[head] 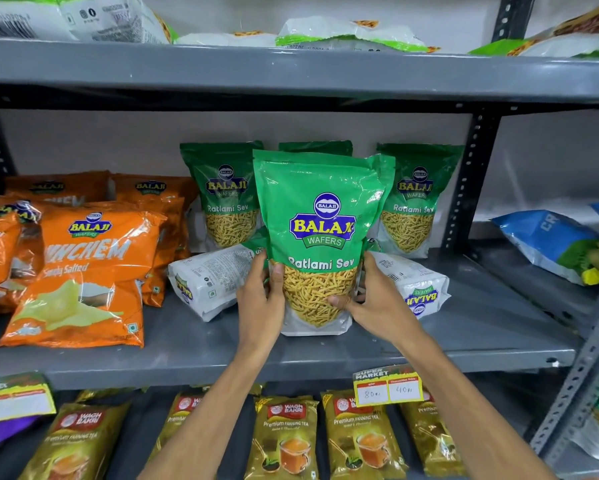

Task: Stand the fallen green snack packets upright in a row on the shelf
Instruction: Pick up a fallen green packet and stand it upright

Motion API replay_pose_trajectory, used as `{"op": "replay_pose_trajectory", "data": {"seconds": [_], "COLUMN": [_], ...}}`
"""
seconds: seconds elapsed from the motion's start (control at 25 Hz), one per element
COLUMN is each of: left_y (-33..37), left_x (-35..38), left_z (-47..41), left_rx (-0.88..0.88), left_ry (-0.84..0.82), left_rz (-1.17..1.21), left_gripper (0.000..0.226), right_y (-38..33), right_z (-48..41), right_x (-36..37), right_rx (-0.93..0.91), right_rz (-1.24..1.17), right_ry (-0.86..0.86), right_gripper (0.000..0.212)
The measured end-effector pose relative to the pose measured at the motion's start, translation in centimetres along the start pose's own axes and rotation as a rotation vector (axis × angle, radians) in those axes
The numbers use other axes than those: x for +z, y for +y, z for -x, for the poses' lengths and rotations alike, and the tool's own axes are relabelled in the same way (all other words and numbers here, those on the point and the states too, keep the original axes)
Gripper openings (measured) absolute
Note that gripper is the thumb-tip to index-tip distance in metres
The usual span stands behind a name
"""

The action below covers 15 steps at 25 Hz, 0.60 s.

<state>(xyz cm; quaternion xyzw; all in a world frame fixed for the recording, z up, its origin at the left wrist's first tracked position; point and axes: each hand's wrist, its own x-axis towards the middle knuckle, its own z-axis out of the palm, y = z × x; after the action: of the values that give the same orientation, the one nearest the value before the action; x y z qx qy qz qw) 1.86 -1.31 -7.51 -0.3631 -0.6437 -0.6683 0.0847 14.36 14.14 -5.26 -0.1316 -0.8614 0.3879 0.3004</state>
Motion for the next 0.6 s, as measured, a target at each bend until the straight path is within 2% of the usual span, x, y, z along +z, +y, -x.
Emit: {"op": "replay_pose_trajectory", "data": {"seconds": [0.24,0.36,0.48,0.6], "left_y": [0.5,1.3,2.9,5.1], "left_x": [0.0,0.0,0.2,1.9], "left_z": [0.1,0.9,2.2,3.6], "left_rx": [-0.027,-0.055,0.097,0.236], "left_ry": [0.007,0.081,0.264,0.190], "left_rz": [0.004,0.014,-0.050,-0.037], "left_gripper": [0.028,0.040,0.033,0.018], "right_y": [-0.4,-0.7,-1.0,-0.2], "right_z": [0.7,1.0,1.0,0.2], "right_x": [0.4,-0.3,-2.2,-4.6], "right_rx": [0.007,-0.007,-0.054,-0.069], "right_rz": [-0.033,0.031,0.125,0.190], "right_ry": [0.013,0.037,0.208,0.395], "right_gripper": [0.070,0.071,0.068,0.049]}}
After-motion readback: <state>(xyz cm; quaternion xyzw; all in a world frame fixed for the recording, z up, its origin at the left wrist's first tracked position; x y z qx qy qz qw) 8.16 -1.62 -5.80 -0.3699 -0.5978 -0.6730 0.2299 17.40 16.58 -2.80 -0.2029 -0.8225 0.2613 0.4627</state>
